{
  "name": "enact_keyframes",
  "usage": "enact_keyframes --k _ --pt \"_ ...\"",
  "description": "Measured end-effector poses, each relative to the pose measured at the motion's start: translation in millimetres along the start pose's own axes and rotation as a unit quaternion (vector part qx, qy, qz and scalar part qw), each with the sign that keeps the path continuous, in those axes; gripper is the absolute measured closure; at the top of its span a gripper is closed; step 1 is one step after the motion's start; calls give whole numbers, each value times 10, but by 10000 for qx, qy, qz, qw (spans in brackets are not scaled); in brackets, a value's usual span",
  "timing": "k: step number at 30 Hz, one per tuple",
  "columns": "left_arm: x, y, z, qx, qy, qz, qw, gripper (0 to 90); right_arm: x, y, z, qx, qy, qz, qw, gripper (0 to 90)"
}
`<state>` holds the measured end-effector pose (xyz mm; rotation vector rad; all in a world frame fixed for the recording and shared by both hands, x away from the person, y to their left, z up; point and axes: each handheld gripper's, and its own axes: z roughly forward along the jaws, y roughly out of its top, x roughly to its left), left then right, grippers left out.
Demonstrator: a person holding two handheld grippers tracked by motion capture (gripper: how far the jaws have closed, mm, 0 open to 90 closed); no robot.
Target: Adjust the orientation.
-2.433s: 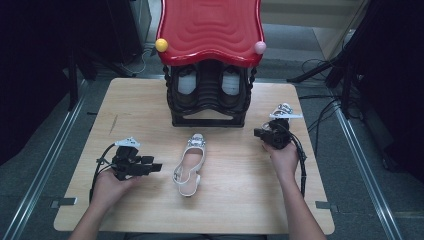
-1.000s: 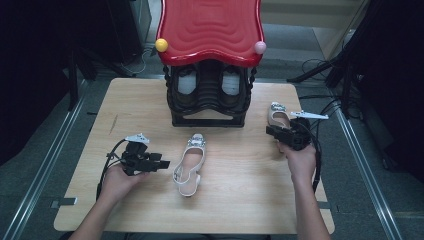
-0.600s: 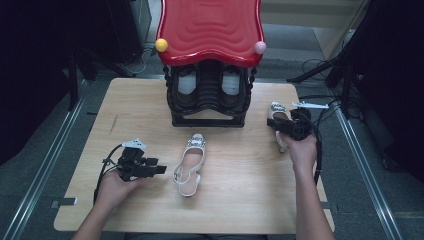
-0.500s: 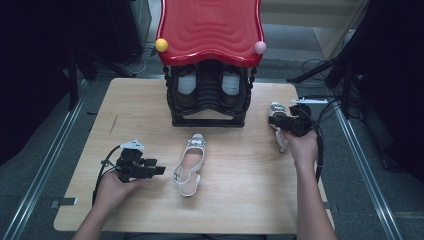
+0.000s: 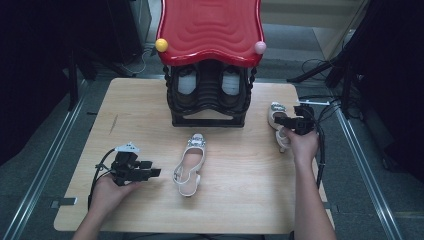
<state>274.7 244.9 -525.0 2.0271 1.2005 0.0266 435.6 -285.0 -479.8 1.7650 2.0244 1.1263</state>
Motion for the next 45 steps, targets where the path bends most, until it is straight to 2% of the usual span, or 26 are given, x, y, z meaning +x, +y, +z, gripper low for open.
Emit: enact_keyframes --k 4,9,16,19,22,27,31,37,39,45 --pt "4 0 -3 -4 -3 14 10000 433 -40 -59 99 118 119 111 9998 693" --pt "7 -1 -4 -4 -1 17 10000 433 0 -58 113 171 -66 40 9998 731" --pt "5 6 1 40 9 20 10000 432 -45 -51 118 208 34 150 9997 849" --pt "7 5 1 36 16 11 10000 432 -47 -47 113 215 26 158 9996 865" --pt "13 5 5 40 10 -1 10000 432 -60 -42 111 221 76 268 9994 870" --pt "11 7 1 33 8 11 10000 432 -51 -25 77 207 28 227 9995 876" --pt "13 7 -3 18 2 10 10000 432 -68 -7 -8 86 236 372 9990 878" --pt "16 11 -8 14 -12 22 10000 431 -28 11 -96 32 478 407 9980 879" --pt "21 11 -11 8 -10 14 10000 431 -11 14 -102 21 566 395 9976 879" --pt "35 13 -34 -22 -15 17 10000 430 62 17 -146 6 616 274 9977 879"
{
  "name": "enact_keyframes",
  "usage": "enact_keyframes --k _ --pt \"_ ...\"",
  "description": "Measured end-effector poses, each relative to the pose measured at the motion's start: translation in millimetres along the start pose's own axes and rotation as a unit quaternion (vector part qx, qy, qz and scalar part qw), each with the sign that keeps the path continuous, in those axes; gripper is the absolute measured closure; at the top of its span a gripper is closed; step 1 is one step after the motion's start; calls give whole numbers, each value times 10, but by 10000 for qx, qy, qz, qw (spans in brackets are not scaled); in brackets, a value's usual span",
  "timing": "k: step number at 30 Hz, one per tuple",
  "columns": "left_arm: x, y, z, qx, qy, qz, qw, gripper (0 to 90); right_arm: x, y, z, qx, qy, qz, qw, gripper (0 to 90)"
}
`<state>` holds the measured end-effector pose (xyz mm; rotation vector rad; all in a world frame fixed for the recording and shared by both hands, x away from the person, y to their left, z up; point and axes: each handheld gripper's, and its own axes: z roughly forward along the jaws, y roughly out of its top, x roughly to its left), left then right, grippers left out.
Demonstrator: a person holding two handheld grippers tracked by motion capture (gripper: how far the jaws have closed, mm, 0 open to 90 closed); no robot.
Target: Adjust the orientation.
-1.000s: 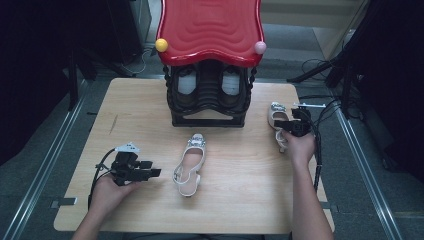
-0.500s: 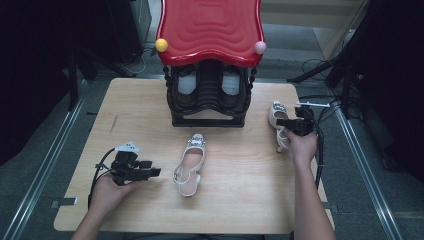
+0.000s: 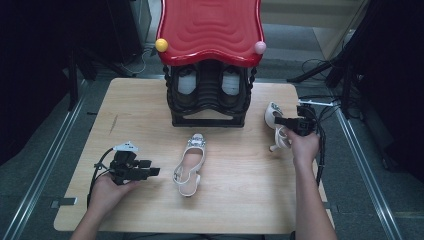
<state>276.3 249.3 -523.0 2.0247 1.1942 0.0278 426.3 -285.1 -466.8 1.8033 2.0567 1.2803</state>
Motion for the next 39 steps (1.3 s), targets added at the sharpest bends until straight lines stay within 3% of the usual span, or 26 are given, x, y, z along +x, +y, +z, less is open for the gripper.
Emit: enact_keyframes --k 7,21,34,37,39 --pt "-23 27 -2 -77 -59 71 9999 430 78 -52 -33 31 137 -38 9999 878" --pt "-47 140 95 8 -200 168 9997 427 350 -237 -131 162 507 -235 9983 878" --pt "-90 296 227 48 -344 302 9989 428 571 -477 -282 237 637 -421 9968 877" --pt "-90 314 251 -63 -393 310 9987 428 632 -531 -314 263 698 -446 9962 878" --pt "-98 352 274 52 -416 349 9985 428 678 -570 -322 287 736 -480 9957 878"
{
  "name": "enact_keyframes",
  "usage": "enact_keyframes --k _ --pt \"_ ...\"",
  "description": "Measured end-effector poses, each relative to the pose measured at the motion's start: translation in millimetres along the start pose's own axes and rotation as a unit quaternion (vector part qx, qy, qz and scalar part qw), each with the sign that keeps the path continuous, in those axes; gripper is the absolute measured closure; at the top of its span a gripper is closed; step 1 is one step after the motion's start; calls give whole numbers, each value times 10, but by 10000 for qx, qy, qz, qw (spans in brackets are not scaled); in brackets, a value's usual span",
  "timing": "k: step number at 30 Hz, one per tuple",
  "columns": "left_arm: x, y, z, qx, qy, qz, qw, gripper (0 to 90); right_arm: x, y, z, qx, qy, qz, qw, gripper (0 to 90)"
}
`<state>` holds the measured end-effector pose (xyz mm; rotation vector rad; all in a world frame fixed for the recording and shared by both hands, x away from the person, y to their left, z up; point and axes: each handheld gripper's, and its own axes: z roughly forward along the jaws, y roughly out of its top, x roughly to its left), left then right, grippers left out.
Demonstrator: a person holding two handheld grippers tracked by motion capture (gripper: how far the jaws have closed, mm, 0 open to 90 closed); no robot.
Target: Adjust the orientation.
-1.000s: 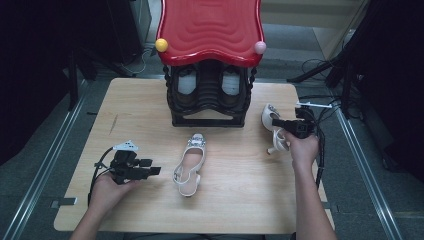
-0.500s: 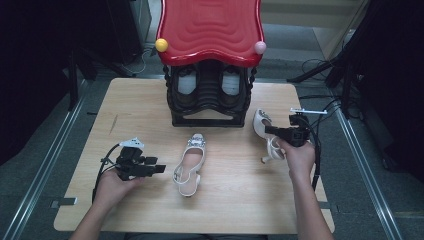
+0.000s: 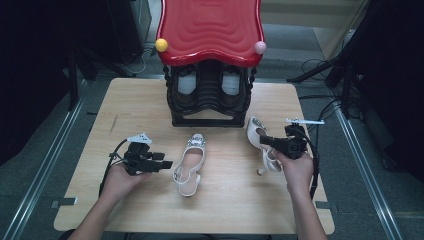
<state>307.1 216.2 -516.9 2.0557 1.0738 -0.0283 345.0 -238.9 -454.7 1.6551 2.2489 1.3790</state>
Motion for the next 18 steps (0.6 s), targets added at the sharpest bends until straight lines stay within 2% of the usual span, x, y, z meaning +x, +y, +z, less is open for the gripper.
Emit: enact_keyframes --k 8,12,18 --pt "-9 74 74 64 -35 114 9999 428 202 -149 111 204 142 -79 9997 877" --pt "-10 83 84 -47 -54 109 9999 428 313 -203 192 322 215 -188 9991 877" --pt "-12 87 94 -75 -77 104 9999 428 480 -244 305 356 317 -347 9983 877"
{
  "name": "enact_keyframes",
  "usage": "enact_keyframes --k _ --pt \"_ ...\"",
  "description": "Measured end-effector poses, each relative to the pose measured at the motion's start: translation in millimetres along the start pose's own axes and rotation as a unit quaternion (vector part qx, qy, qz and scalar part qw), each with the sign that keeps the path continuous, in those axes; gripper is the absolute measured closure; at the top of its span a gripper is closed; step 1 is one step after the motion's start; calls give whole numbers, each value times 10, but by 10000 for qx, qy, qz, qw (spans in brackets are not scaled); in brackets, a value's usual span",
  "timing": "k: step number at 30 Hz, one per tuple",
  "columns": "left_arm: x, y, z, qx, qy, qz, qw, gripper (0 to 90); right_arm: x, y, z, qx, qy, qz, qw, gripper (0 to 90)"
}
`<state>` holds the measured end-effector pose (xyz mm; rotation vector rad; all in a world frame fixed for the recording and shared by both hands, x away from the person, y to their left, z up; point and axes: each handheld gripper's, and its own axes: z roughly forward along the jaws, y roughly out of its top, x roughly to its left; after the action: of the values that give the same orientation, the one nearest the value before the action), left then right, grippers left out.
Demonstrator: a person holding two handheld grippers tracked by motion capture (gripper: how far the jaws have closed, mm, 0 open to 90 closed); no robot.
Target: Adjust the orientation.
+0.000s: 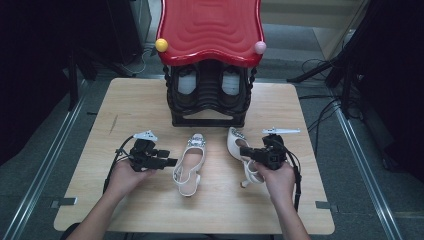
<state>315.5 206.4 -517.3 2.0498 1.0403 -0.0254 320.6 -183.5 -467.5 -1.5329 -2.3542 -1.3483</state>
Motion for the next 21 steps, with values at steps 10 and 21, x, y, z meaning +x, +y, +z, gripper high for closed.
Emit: enact_keyframes --k 10,21 --pt "-6 0 -8 -10 28 23 10000 430 291 -85 392 456 1 -411 9981 875" --pt "0 -13 -11 111 27 -9 9999 430 458 -120 623 740 -105 -655 9951 865"
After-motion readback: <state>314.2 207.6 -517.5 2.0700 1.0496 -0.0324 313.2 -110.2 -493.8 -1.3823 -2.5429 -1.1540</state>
